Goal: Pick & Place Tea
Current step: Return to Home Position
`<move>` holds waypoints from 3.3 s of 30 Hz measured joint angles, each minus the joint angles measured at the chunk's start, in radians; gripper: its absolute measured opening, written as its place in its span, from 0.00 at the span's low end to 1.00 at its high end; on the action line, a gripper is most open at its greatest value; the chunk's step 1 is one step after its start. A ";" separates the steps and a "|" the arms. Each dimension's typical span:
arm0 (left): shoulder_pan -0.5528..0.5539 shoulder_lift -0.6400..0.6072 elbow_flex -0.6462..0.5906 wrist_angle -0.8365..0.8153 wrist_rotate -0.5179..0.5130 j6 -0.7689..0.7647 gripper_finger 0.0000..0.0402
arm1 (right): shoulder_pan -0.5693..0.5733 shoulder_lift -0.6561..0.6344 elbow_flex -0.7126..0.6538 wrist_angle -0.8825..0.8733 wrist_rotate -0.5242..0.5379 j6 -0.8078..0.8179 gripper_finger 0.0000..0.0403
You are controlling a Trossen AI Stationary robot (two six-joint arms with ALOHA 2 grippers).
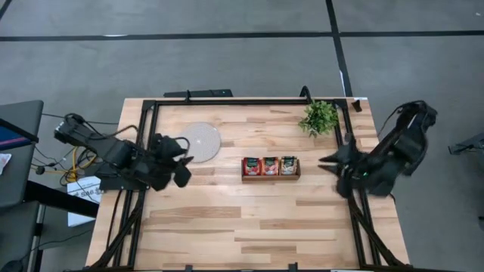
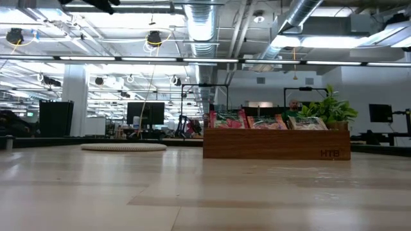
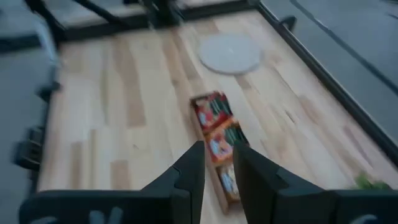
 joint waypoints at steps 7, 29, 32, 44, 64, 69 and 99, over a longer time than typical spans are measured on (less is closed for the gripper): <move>0.001 -0.191 -0.171 0.069 -0.057 -0.001 0.36 | 0.001 -0.313 -0.226 0.275 -0.004 -0.158 0.19; 0.118 -0.635 -0.684 0.540 -0.014 0.196 0.36 | -0.084 -0.866 -0.853 1.135 -0.049 -0.618 0.19; 0.188 -0.702 -0.685 0.539 0.035 0.284 0.36 | -0.140 -0.903 -0.853 1.134 -0.061 -0.664 0.19; 0.263 -0.985 -0.858 0.633 0.184 0.335 0.36 | -0.279 -0.967 -0.943 1.149 -0.219 -0.631 0.19; 0.263 -0.997 -1.001 0.658 0.184 0.263 0.36 | -0.359 -1.021 -1.176 1.279 -0.405 -0.492 0.19; 0.263 -0.997 -1.002 0.644 0.190 0.210 0.36 | -0.387 -1.021 -1.177 1.310 -0.474 -0.552 0.19; 0.263 -0.997 -1.164 1.079 0.256 0.518 0.36 | -0.504 -1.021 -1.306 1.467 -0.669 -0.642 0.19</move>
